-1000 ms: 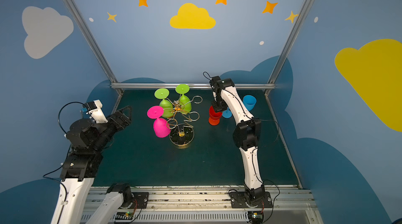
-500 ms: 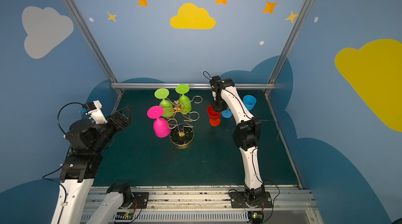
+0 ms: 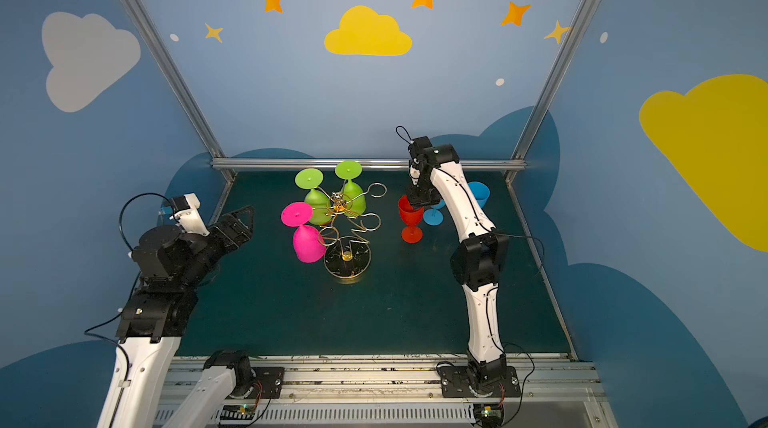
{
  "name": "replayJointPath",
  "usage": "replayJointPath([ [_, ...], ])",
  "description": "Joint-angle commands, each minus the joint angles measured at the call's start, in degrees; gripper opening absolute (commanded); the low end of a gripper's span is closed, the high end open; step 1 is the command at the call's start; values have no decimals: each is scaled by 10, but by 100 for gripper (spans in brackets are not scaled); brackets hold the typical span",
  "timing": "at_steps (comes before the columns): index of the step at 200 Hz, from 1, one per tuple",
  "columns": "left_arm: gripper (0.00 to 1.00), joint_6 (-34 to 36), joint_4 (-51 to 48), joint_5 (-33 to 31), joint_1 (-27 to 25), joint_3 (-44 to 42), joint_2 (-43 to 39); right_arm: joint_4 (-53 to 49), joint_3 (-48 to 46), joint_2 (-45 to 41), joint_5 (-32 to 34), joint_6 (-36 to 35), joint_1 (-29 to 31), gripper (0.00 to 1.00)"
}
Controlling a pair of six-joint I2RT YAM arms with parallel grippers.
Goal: Take the wine glass off the wine glass rack
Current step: 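Lower the red glass upright beside the blue glasses and open the right gripper, then raise the right gripper away while the left gripper reaches to the magenta glass foot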
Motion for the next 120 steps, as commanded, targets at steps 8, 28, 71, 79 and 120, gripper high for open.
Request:
replayJointPath([
  [8,94,-6,-11,31,3,16,8,-2,10,-45,-11,13,-6,43],
  [28,94,-9,-30,55,4,34,25,6,1,-73,-16,16,-8,45],
  [71,86,-41,-75,211,30,84,92,49,-56,-174,-71,21,-20,50],
  [79,84,-52,-67,242,37,83,99,64,-77,-198,-83,24,-25,51],
  [120,76,-71,-38,355,45,81,125,319,-323,-389,-195,74,-52,57],
])
